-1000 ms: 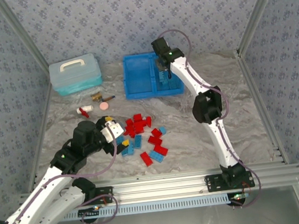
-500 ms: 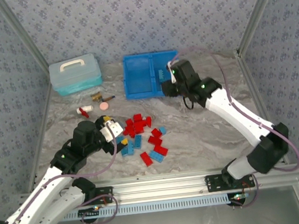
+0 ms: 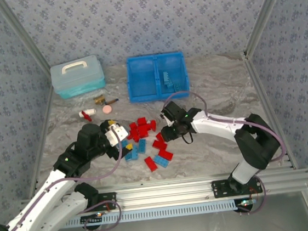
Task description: Sort the legos into containers by color
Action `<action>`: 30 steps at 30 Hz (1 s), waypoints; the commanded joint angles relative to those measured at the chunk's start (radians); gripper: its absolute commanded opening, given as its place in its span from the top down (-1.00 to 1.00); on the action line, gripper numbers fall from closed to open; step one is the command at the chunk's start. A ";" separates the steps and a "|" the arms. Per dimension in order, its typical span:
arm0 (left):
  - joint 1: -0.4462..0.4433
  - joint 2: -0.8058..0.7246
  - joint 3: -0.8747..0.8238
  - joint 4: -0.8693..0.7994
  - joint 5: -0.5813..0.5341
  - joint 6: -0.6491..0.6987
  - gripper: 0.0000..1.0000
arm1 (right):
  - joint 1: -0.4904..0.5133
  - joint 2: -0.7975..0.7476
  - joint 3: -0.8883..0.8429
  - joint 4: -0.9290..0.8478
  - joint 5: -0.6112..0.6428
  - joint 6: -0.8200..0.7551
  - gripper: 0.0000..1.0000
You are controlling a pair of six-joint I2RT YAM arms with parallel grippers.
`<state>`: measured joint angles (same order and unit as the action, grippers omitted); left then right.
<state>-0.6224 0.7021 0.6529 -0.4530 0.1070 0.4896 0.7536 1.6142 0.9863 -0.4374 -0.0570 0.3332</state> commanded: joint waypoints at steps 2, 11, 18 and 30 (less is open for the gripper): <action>-0.005 -0.010 0.013 -0.009 0.001 0.014 -0.99 | -0.001 0.063 0.025 0.043 0.030 0.017 0.11; -0.005 -0.009 0.015 -0.010 0.003 0.018 -0.99 | -0.003 0.131 0.030 0.066 0.082 0.036 0.31; -0.005 -0.011 0.014 -0.010 0.003 0.018 -0.98 | -0.002 0.091 0.044 0.026 0.118 0.050 0.46; -0.005 -0.012 0.021 -0.015 0.001 0.021 -0.98 | -0.107 -0.094 0.249 0.047 0.328 -0.052 0.49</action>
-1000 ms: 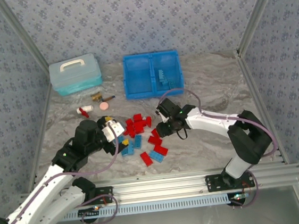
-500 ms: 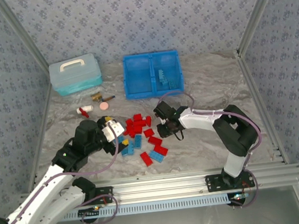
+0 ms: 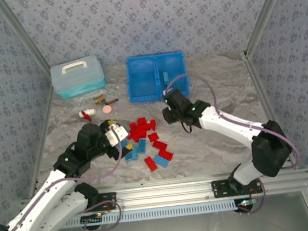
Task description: Sort the legos into containers by color
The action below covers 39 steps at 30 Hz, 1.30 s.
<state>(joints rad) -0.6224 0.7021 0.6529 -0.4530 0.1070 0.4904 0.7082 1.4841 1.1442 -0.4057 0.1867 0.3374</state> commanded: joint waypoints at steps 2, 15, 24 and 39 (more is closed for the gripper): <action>-0.004 -0.012 0.020 -0.016 -0.004 0.020 -0.99 | -0.124 0.115 0.195 0.024 0.080 -0.077 0.50; -0.009 -0.024 0.014 -0.011 -0.029 0.017 -0.98 | -0.302 0.908 1.258 -0.353 0.131 -0.148 0.44; -0.011 -0.020 0.016 0.006 -0.044 0.001 -0.98 | -0.317 0.967 1.385 -0.440 0.067 -0.161 0.17; -0.010 0.333 0.372 -0.147 -0.340 -0.856 -0.84 | -0.233 -0.109 0.060 0.102 -0.273 -0.159 -0.23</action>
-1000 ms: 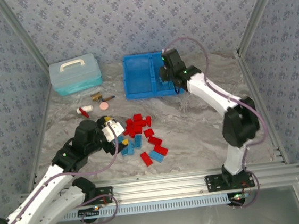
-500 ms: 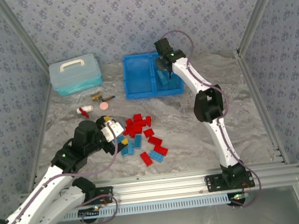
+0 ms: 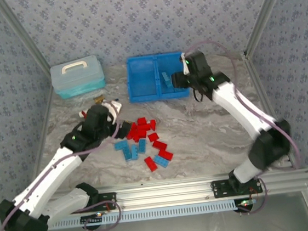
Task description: Sort the legos into containers by color
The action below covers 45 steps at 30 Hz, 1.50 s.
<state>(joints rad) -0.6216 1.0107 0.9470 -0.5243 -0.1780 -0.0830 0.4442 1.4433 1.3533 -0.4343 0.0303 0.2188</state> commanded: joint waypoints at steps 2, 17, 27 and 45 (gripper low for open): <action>-0.038 0.052 0.054 -0.037 -0.067 -0.464 -0.74 | 0.075 -0.149 -0.277 0.126 -0.108 -0.117 -0.31; -0.532 0.600 0.187 -0.116 -0.114 -1.160 -0.58 | 0.158 -0.387 -0.612 0.398 0.104 -0.135 -0.79; -0.508 0.811 0.303 -0.122 -0.114 -1.213 -0.87 | 0.135 -0.437 -0.678 0.434 0.146 -0.095 -0.96; -0.461 0.875 0.236 -0.034 -0.089 -1.362 0.15 | 0.131 -0.448 -0.675 0.416 0.170 -0.066 -0.98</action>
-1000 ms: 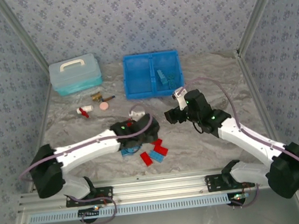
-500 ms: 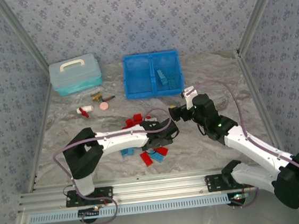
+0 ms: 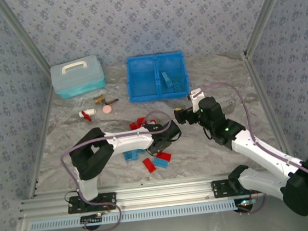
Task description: Sort the legos into containers by color
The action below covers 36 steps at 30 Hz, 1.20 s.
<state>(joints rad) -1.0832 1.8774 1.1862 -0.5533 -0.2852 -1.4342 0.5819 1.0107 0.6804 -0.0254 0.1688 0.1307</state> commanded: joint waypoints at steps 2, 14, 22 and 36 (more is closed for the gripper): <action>0.000 0.007 0.014 -0.044 0.011 -0.001 0.24 | -0.007 -0.016 -0.001 0.004 0.037 0.027 -0.98; 0.009 -0.084 0.277 -0.242 -0.235 0.303 0.48 | -0.015 -0.068 -0.026 0.018 0.093 0.064 -0.99; 0.206 -0.036 0.484 -0.150 -0.297 0.598 0.50 | -0.069 -0.074 -0.041 0.017 0.058 0.119 -1.00; 0.474 0.485 1.059 -0.160 -0.240 0.860 0.34 | -0.082 -0.040 -0.037 0.021 0.032 0.130 -1.00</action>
<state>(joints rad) -0.6308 2.3161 2.1590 -0.6815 -0.5442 -0.6422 0.5060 0.9676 0.6502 -0.0185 0.2188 0.2420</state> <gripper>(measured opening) 0.324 0.999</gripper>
